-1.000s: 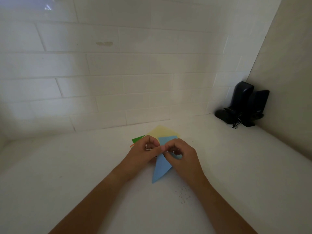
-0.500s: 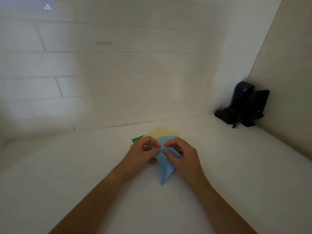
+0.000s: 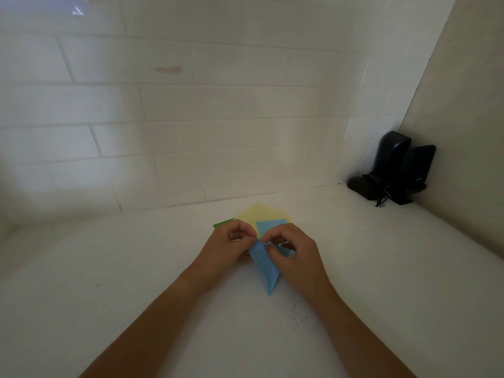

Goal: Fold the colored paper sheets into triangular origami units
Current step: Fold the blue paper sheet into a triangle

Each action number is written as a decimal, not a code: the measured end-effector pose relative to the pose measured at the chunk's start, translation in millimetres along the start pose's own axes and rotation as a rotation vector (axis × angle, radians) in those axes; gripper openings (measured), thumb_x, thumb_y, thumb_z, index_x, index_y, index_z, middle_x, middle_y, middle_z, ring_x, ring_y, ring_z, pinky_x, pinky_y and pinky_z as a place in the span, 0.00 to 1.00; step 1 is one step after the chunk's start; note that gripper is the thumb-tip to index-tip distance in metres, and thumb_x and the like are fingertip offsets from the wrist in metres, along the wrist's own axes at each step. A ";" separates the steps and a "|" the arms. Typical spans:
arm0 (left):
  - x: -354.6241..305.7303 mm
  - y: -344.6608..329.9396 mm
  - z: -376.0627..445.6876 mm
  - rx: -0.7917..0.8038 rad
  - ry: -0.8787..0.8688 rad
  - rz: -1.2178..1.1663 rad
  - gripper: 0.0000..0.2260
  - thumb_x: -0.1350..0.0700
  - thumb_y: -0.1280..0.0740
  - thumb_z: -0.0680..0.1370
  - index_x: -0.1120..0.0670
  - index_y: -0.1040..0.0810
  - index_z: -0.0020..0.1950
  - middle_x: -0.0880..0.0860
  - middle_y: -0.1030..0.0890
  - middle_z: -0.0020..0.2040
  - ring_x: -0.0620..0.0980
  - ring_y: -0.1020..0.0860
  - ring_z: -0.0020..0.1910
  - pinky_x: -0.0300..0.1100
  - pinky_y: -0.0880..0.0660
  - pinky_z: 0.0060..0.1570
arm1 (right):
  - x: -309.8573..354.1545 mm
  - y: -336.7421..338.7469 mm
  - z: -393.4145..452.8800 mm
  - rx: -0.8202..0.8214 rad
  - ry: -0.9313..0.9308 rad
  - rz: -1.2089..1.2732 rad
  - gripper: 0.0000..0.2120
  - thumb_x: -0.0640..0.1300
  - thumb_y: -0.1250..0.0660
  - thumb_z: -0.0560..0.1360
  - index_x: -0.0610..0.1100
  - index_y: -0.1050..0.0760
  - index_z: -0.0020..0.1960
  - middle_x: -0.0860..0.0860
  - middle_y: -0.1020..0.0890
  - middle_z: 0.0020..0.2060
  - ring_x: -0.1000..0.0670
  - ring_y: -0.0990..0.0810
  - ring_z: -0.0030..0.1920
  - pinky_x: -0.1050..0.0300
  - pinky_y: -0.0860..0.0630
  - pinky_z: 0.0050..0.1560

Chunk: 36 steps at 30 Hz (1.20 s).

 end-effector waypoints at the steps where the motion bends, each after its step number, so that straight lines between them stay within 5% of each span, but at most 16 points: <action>1: 0.6 0.7 0.6 -0.014 0.013 -0.018 0.03 0.67 0.32 0.79 0.63 0.19 0.50 0.53 0.17 0.40 0.45 0.18 0.39 0.35 0.22 0.40 | -0.5 -1.3 0.1 0.012 0.008 -0.004 0.12 0.32 0.29 0.73 0.49 0.18 0.47 0.59 0.18 0.45 0.53 0.19 0.48 0.66 0.24 0.48; 4: 0.3 0.8 1.2 -0.034 0.020 -0.048 0.04 0.67 0.33 0.80 0.66 0.19 0.51 0.55 0.16 0.41 0.46 0.16 0.41 0.35 0.20 0.43 | -3.3 -5.2 0.9 0.055 0.026 -0.010 0.05 0.43 0.30 0.76 0.49 0.17 0.51 0.58 0.18 0.47 0.54 0.19 0.50 0.64 0.22 0.50; 9: 0.6 2.2 1.6 -0.049 0.032 -0.072 0.05 0.66 0.34 0.81 0.64 0.18 0.51 0.58 0.15 0.45 0.50 0.15 0.44 0.38 0.19 0.46 | -1.4 -5.5 1.0 0.026 0.017 -0.058 0.14 0.54 0.36 0.79 0.46 0.16 0.50 0.54 0.18 0.45 0.53 0.19 0.48 0.62 0.23 0.47; 14: 0.6 0.1 0.3 -0.019 0.004 -0.027 0.06 0.67 0.34 0.80 0.62 0.18 0.53 0.61 0.15 0.48 0.52 0.13 0.46 0.39 0.18 0.48 | -6.8 -2.6 -0.7 0.006 -0.140 0.046 0.14 0.45 0.38 0.83 0.49 0.15 0.47 0.58 0.17 0.44 0.56 0.19 0.48 0.69 0.27 0.46; 17: 0.4 1.4 -0.7 -0.005 -0.023 0.005 0.03 0.64 0.28 0.79 0.59 0.18 0.52 0.60 0.15 0.47 0.53 0.13 0.46 0.43 0.17 0.51 | -4.9 -2.9 -1.0 0.008 -0.176 0.062 0.16 0.53 0.40 0.82 0.48 0.17 0.46 0.55 0.17 0.42 0.54 0.20 0.44 0.67 0.28 0.43; 21: -5.6 1.6 -3.2 -0.011 -0.059 -0.037 0.04 0.66 0.28 0.78 0.61 0.19 0.52 0.61 0.16 0.45 0.51 0.14 0.44 0.40 0.18 0.47 | -6.3 -3.4 -2.0 0.011 -0.155 0.016 0.05 0.46 0.29 0.80 0.47 0.21 0.55 0.55 0.17 0.45 0.56 0.18 0.47 0.70 0.26 0.45; 24: -9.3 4.6 -4.2 -0.028 -0.081 -0.091 0.03 0.67 0.29 0.79 0.62 0.19 0.52 0.65 0.17 0.47 0.56 0.14 0.46 0.44 0.16 0.48 | -7.8 -3.0 -2.4 0.007 -0.177 -0.006 0.01 0.46 0.29 0.80 0.50 0.20 0.50 0.56 0.18 0.40 0.56 0.21 0.39 0.67 0.28 0.38; 27: -8.3 4.4 -4.3 -0.009 -0.081 -0.109 0.04 0.67 0.29 0.79 0.61 0.16 0.52 0.67 0.17 0.48 0.60 0.14 0.48 0.46 0.16 0.52 | -9.5 0.7 -2.6 -0.033 -0.172 -0.019 0.07 0.43 0.29 0.80 0.49 0.21 0.43 0.56 0.20 0.34 0.57 0.28 0.31 0.67 0.33 0.33; 32: -9.3 -3.3 -6.0 0.023 -0.110 0.077 0.03 0.62 0.26 0.78 0.59 0.13 0.50 0.58 0.13 0.42 0.49 0.14 0.40 0.34 0.21 0.43 | -6.2 4.1 -1.3 -0.071 -0.157 -0.040 0.08 0.39 0.31 0.79 0.48 0.22 0.43 0.54 0.21 0.34 0.55 0.27 0.33 0.66 0.32 0.34; 36: -9.5 1.4 -4.0 0.008 -0.098 0.063 0.03 0.62 0.26 0.78 0.61 0.13 0.47 0.58 0.13 0.41 0.51 0.15 0.39 0.37 0.21 0.44 | -6.1 6.3 -1.8 -0.102 -0.170 -0.012 0.09 0.38 0.31 0.80 0.49 0.22 0.43 0.55 0.21 0.36 0.56 0.26 0.34 0.66 0.31 0.35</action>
Point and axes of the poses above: each hand's wrist, its own z-axis towards the middle knuckle, its own y-axis out of the back of the hand, x = y × z, the point moved 6 cm from there along z, towards the middle knuckle
